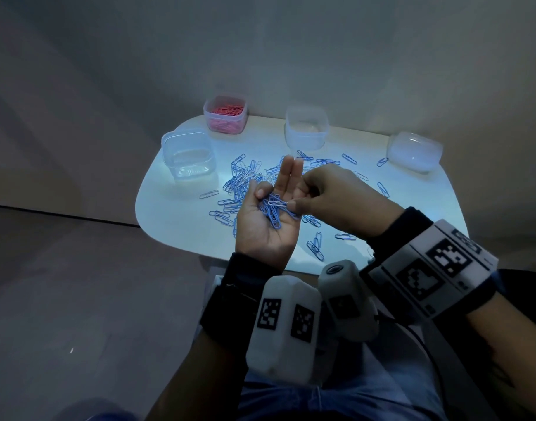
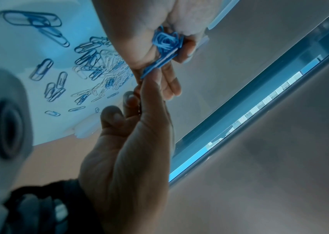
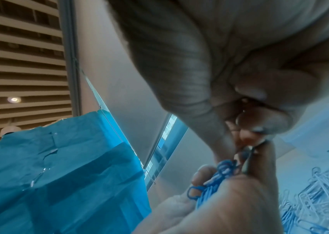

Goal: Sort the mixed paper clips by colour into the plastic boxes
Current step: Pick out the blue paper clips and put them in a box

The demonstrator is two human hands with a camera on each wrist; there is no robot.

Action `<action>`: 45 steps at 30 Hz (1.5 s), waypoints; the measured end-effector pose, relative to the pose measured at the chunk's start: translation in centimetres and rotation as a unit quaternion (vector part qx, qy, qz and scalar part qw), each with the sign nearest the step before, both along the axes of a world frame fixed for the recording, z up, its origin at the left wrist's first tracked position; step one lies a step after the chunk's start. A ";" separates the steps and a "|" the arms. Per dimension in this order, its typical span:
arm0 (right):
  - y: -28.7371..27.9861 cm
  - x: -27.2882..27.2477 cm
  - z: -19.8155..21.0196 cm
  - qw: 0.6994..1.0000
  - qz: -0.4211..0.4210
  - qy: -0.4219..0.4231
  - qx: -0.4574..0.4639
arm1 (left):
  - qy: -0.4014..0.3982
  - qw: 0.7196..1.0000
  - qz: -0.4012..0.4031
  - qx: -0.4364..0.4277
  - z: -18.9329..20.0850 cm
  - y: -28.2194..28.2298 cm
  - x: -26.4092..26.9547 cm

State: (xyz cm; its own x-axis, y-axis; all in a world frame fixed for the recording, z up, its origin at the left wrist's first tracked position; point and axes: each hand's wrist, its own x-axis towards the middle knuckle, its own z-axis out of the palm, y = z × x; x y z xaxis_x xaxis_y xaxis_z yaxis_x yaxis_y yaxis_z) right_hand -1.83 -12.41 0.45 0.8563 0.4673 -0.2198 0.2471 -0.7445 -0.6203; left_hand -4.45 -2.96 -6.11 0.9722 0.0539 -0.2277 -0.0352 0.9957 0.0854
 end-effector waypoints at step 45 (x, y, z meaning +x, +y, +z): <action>0.3 5.8 -3.6 0.998 -0.004 0.051 0.043 | 0.243 0.518 -0.064 0.817 2.6 15.8 10.4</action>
State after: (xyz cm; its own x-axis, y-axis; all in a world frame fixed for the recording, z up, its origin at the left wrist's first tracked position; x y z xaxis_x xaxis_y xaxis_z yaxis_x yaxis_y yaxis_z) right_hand 3.95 -12.14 -3.16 0.8352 0.4819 -0.2652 0.1742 -0.6890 -0.7035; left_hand 5.92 12.80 -3.52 0.8405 0.5041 -0.1987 0.4437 -0.4297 0.7865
